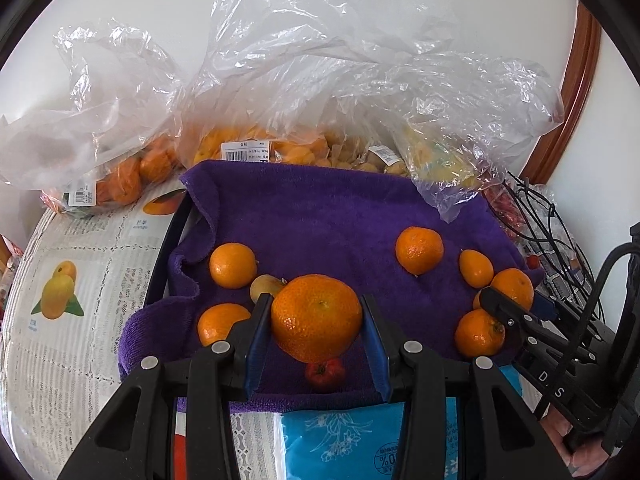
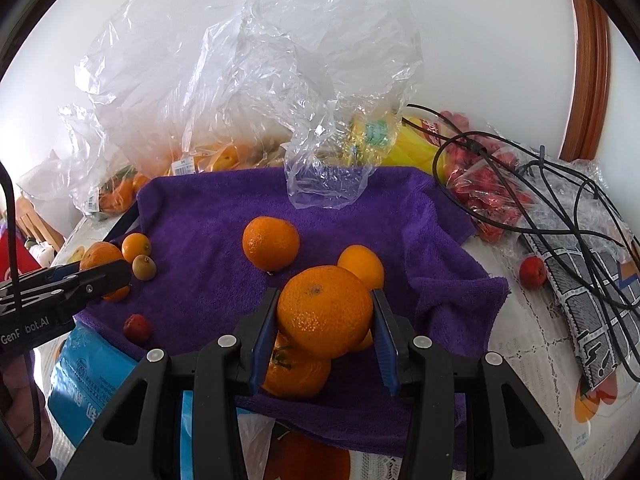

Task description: Organize fruits

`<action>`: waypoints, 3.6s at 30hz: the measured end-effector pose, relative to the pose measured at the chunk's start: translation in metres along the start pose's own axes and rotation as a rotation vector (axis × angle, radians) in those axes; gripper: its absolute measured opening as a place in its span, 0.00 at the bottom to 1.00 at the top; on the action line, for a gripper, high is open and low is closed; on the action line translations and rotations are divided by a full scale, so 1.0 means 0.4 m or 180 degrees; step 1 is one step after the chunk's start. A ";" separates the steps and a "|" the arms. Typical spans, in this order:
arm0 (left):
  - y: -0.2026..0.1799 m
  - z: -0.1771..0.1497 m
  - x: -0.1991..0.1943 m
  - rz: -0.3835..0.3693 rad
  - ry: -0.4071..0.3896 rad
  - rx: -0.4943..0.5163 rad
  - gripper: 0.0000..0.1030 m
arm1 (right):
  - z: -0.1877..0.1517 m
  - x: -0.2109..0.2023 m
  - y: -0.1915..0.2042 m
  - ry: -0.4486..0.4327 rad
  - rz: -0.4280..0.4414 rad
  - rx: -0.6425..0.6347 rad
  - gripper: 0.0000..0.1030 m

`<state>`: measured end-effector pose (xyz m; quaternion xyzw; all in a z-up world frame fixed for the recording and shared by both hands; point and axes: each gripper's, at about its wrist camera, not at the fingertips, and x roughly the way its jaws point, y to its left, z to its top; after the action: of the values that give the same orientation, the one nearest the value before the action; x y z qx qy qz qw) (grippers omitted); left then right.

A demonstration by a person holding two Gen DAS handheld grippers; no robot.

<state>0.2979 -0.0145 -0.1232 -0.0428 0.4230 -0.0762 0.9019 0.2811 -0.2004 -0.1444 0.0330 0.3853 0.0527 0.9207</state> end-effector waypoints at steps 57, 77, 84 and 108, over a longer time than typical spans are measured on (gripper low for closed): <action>-0.029 -0.209 -0.442 0.0025 -0.0403 0.0004 0.85 | -0.134 -0.493 0.066 -0.0358 -0.0331 0.0186 0.70; -0.100 -0.326 -0.682 0.0135 -0.0756 0.0172 0.91 | -0.240 -0.739 0.102 -0.0621 -0.0435 0.0086 0.99; -0.114 -0.332 -0.702 0.0138 -0.0797 0.0175 0.91 | -0.253 -0.761 0.102 -0.0641 -0.0434 0.0073 0.99; -0.098 -0.337 -0.697 0.0095 -0.0745 0.0097 0.91 | -0.259 -0.771 0.095 -0.0639 -0.0426 0.0129 0.99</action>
<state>0.0146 -0.0066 0.0072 -0.0313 0.3141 -0.0637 0.9467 -0.0104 -0.1983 0.0045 0.0309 0.2935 -0.0202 0.9552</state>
